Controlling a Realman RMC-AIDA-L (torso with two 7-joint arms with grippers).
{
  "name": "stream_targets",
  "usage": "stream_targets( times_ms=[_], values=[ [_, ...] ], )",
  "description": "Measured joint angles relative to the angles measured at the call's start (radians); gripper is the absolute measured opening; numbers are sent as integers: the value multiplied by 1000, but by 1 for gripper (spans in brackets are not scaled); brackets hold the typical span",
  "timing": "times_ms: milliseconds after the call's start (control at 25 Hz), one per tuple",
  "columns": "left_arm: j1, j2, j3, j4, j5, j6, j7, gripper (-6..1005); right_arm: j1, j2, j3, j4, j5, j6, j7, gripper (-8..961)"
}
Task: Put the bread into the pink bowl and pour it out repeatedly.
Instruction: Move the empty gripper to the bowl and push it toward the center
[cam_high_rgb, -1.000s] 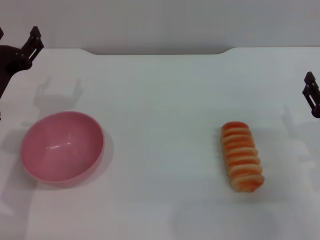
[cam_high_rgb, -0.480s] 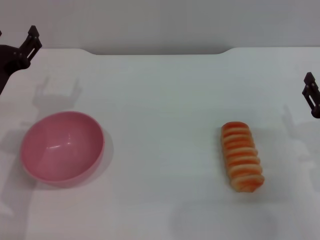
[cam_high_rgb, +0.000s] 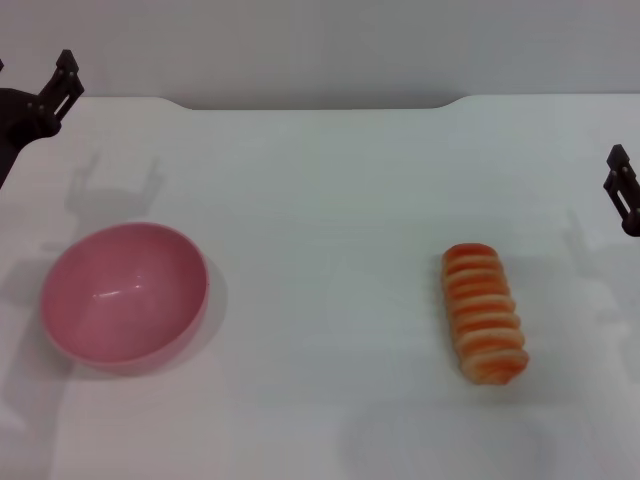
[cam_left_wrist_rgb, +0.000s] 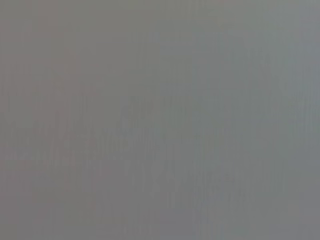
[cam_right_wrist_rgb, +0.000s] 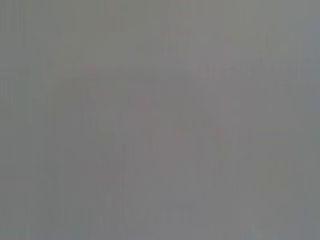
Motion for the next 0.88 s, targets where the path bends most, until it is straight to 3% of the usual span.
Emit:
stream_targets(
  times_ms=[240, 360, 480, 640, 720, 880],
  values=[
    [4, 0, 2, 3, 0, -1, 0, 861, 0, 0, -2, 1, 0, 0, 1, 644],
    [21, 8, 4, 87, 0, -112, -10, 861, -3, 0, -2, -5, 0, 5, 12, 643],
    [79, 19, 4, 287, 3, -358, 1, 861, -4, -1, -2, -8, 0, 13, 35, 642],
    [173, 23, 1, 520, 3, -543, 35, 861, -5, -2, -1, -9, 0, 15, 38, 641],
    [207, 27, 0, 683, 3, -759, 62, 860, -5, -2, -1, -9, 0, 19, 38, 641],
    [217, 18, 7, 780, 2, -932, 137, 860, -1, -2, -2, -12, 0, 30, 38, 640]
  ],
)
